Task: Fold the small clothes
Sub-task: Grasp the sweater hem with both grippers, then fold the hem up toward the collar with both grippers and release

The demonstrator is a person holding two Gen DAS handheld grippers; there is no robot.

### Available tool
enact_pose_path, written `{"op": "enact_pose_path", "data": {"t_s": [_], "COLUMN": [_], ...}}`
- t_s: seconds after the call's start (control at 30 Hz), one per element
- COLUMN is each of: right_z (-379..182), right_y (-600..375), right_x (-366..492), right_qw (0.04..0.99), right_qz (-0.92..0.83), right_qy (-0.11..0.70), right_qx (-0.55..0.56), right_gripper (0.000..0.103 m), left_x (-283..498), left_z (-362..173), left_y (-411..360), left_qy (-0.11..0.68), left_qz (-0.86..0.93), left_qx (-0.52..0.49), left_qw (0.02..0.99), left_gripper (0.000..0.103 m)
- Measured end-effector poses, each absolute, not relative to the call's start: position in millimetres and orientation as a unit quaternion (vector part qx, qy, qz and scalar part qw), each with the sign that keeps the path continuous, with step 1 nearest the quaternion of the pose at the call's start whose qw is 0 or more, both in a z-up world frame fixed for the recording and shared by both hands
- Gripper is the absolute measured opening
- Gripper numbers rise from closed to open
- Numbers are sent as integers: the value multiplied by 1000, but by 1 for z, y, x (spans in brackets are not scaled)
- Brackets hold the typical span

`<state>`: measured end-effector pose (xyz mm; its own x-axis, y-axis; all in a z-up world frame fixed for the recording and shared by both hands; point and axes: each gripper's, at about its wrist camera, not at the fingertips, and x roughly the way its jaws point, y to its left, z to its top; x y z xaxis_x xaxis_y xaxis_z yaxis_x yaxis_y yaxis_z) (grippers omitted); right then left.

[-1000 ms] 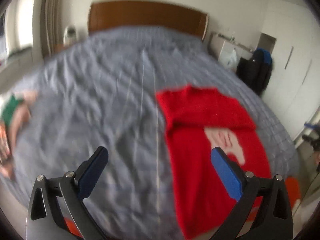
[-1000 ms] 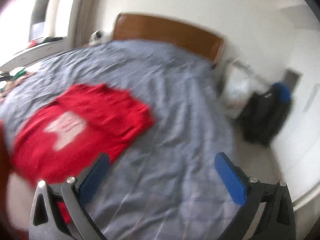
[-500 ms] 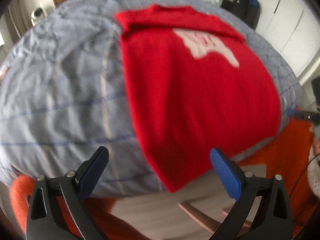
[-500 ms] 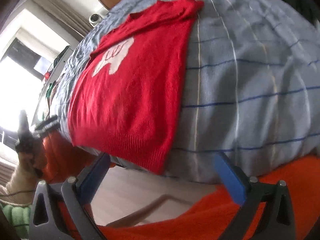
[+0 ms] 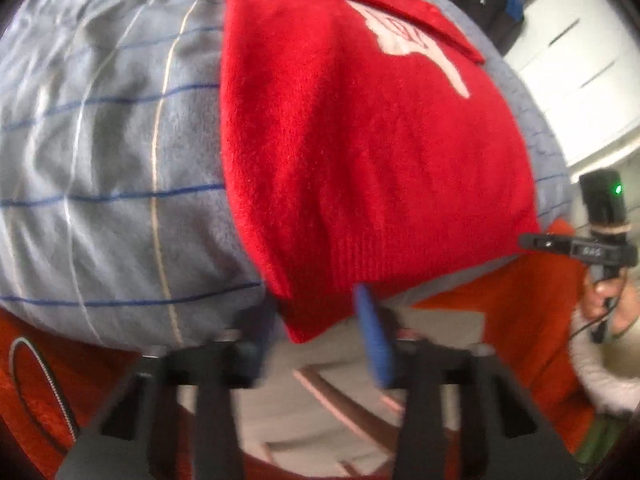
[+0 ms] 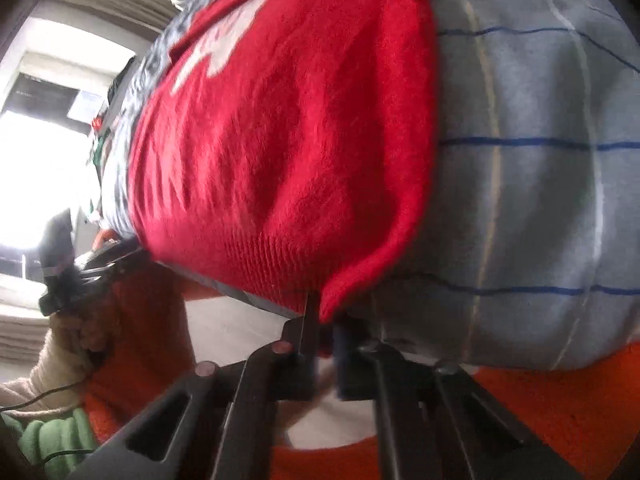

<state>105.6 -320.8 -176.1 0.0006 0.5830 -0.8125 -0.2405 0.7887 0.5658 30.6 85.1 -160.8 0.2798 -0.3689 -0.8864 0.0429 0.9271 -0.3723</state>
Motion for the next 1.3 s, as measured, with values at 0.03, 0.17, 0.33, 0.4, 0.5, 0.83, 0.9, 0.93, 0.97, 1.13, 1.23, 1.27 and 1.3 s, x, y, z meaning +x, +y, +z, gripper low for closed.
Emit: {"op": "enact_pose_path", "data": {"t_s": [0.03,0.17,0.33,0.4,0.5,0.83,0.9,0.93,0.97,1.13,1.23,1.27,1.3], "right_z": [-172,-154,-128,-113,-89,-80,-96,-105,-112,-126,-108,-100,-93], "right_y": [-323,-336,-357,-364,-369,-327,-313,-306,-305,-326,-326,-321,-313], "right_x": [104,98,106,118,154,356,395,410,421,430,418,412,403], "right_qw": [696,703,720,737,766,819,826,821,818,818,834,839,838], "right_qz": [299,309,322,323,323,280,258,255,247,205,234,251,277], "right_qy": [638,620,574,543,497,417,420,424,429,399,388,388,391], "right_qx": [137,159,219,242,250,278,274,285,294,360,315,288,259], "right_gripper": [5,5,5,5,5,5,5,7,9,39,39,39,39], "left_x": [30,25,33,52,98,301,332,339,349,345,324,322,320], "left_z": [-162,-155,-108,-86,-59,-75,-88,-94,-99,-92,-84,-86,-87], "left_y": [87,88,106,114,122,134,140,144,151,179,176,171,166], "left_qy": [587,577,524,496,457,444,453,456,462,429,421,423,427], "left_qz": [-137,-155,-168,-170,-161,-72,-45,-26,5,28,19,8,-2], "left_qx": [-148,-168,-218,-226,-218,-213,-225,-230,-238,-274,-240,-227,-216], "left_qw": [784,784,806,821,847,868,862,859,855,861,875,877,878], "left_gripper": [11,7,6,6,6,6,12,26,38,79,81,84,91]}}
